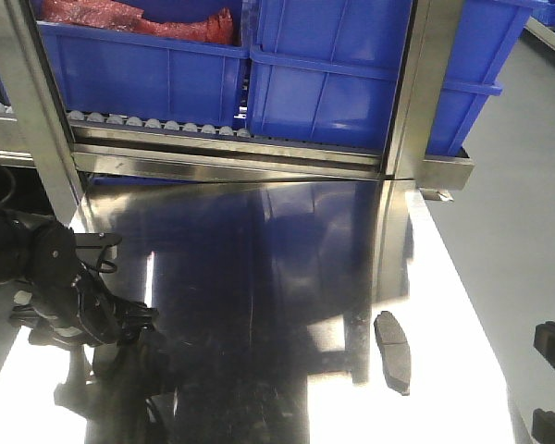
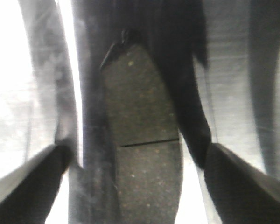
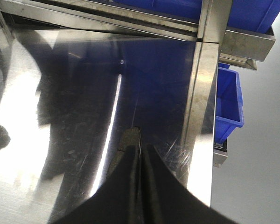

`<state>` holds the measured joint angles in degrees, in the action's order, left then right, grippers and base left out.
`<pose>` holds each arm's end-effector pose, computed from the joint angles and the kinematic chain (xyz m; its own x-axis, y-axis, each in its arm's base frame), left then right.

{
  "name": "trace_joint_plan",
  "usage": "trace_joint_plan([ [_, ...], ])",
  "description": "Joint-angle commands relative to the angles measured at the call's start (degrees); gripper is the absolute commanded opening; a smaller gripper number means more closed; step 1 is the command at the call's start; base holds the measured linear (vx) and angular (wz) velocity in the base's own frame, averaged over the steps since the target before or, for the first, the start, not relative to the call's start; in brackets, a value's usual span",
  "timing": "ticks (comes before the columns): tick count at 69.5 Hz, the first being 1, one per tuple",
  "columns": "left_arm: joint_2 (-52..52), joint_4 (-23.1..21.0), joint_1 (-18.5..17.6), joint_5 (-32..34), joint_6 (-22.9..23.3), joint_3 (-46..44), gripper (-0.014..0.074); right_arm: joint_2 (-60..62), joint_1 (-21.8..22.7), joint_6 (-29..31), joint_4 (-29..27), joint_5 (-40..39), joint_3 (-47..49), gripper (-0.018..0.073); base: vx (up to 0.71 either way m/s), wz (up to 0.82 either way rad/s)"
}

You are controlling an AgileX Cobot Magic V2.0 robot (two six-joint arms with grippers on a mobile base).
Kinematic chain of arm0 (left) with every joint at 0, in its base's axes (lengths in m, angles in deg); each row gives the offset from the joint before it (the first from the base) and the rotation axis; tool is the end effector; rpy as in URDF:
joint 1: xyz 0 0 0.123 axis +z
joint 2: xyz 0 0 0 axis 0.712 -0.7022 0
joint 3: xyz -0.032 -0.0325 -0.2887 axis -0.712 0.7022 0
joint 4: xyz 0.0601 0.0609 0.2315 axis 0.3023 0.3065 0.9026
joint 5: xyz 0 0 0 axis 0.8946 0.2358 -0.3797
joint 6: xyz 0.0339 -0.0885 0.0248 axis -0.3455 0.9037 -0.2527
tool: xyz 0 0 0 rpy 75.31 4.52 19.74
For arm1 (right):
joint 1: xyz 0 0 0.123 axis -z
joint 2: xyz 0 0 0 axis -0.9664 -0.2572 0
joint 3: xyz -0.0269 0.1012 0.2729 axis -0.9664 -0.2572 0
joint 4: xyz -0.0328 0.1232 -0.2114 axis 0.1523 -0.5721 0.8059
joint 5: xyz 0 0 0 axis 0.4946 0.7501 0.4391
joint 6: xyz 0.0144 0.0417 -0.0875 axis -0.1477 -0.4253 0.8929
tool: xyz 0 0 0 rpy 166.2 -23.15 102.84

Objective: Move and align brake pads A on conveyor
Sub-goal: 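Lower the open left gripper over the nearer brake pad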

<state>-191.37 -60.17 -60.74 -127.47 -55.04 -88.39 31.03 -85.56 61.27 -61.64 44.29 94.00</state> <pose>0.3153 -0.0846 0.1655 -0.9823 -0.0028 -0.1871 0.0031 0.9995 -0.0311 0.1007 0.0284 0.2784 -0.4136 -0.0873 -0.9063 -0.2729 0.9615 0.0320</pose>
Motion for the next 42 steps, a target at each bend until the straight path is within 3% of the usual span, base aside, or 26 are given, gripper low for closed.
trace_joint_plan([
  [1, 1.5, -0.2, -0.4, 1.0, 0.6, -1.5, 0.0587, -0.2, 0.3, 0.3, -0.1, -3.8, 1.7, -0.0006, 0.00, 0.00],
  [26, 1.5, -0.2, -0.4, 2.0, 0.6, -1.5, 0.0584, -0.2, 0.3, 0.3, -0.1, -3.8, 1.7, -0.0006, 0.00, 0.00],
  [42, 1.5, -0.2, -0.4, 2.0, 0.6, -1.5, 0.0510, -0.2, 0.3, 0.3, -0.1, -3.8, 1.7, -0.0006, 0.00, 0.00],
])
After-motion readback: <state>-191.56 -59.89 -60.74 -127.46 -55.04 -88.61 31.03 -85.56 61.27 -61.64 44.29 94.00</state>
